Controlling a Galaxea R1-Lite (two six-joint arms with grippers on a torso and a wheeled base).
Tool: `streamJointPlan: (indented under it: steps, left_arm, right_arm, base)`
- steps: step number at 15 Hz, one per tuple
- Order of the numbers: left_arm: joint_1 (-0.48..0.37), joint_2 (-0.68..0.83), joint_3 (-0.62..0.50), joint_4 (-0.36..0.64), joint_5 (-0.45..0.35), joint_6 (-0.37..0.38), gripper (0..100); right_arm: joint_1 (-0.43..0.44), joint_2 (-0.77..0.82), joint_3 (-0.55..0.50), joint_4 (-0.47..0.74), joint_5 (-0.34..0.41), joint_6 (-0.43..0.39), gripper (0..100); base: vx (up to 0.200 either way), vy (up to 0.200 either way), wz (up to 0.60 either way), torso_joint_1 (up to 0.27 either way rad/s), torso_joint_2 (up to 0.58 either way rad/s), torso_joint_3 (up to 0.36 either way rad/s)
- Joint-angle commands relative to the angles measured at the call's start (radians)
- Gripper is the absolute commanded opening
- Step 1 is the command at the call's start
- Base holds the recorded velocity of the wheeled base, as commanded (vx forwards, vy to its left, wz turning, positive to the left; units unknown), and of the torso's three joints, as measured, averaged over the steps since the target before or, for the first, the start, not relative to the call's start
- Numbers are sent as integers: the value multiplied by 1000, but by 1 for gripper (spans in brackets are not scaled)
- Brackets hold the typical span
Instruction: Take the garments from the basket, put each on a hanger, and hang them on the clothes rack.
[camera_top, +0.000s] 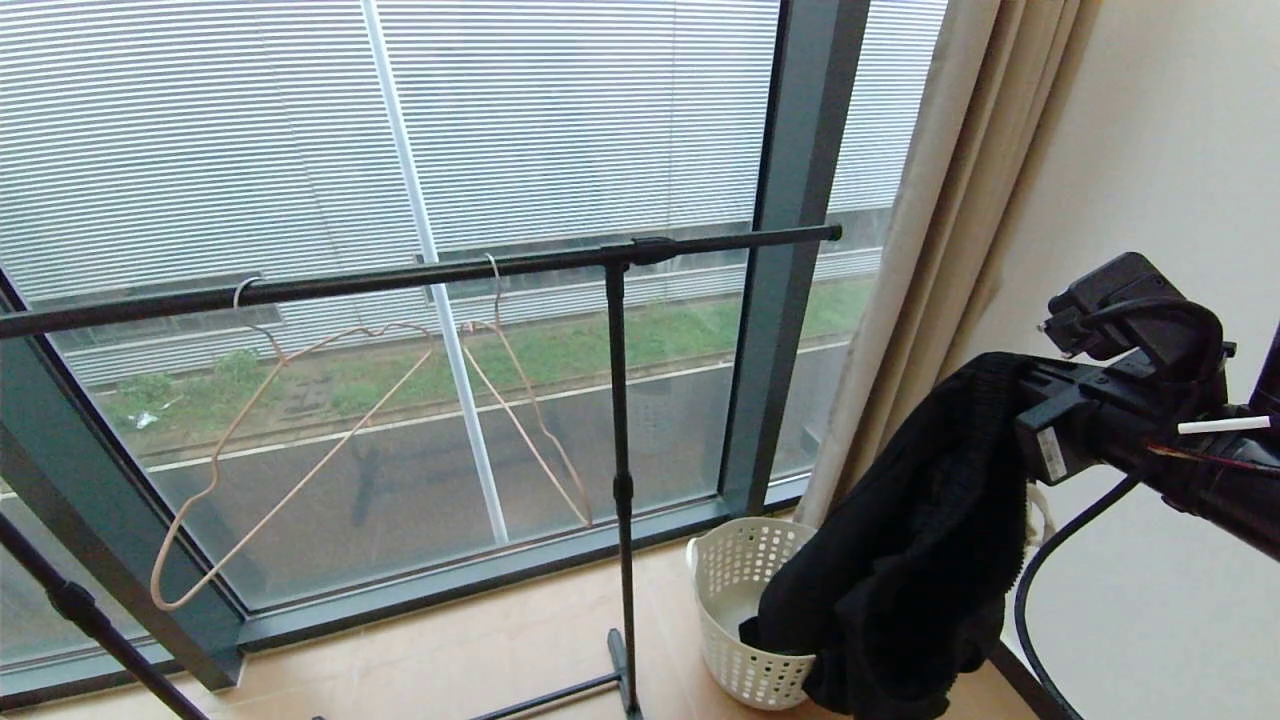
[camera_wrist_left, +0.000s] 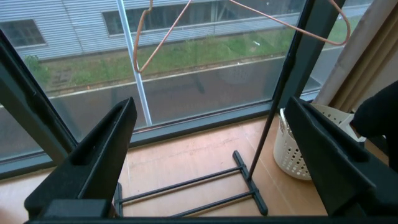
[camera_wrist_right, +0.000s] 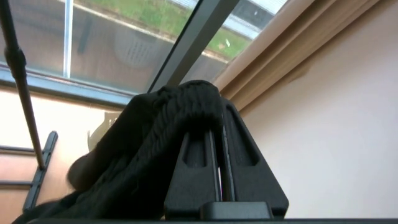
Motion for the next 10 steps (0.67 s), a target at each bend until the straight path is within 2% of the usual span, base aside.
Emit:
streamJointPlan:
  steps: [1,4,10]
  left_arm:
    - [0,1,0,0,0,-1,100]
    - [0,1,0,0,0,2,100]
    - [0,1,0,0,0,-1,100]
  right_arm:
    - [1,0,2,-1,0,0,0]
    - [1,-2,2,-1,0,0,0]
    - [1,-14,20,-4,2,-2,0]
  base:
    - [0,0,0,173,-369,-295]
    - [0,0,0,165,-349,-224]
    - [0,0,0,14,-30,-19]
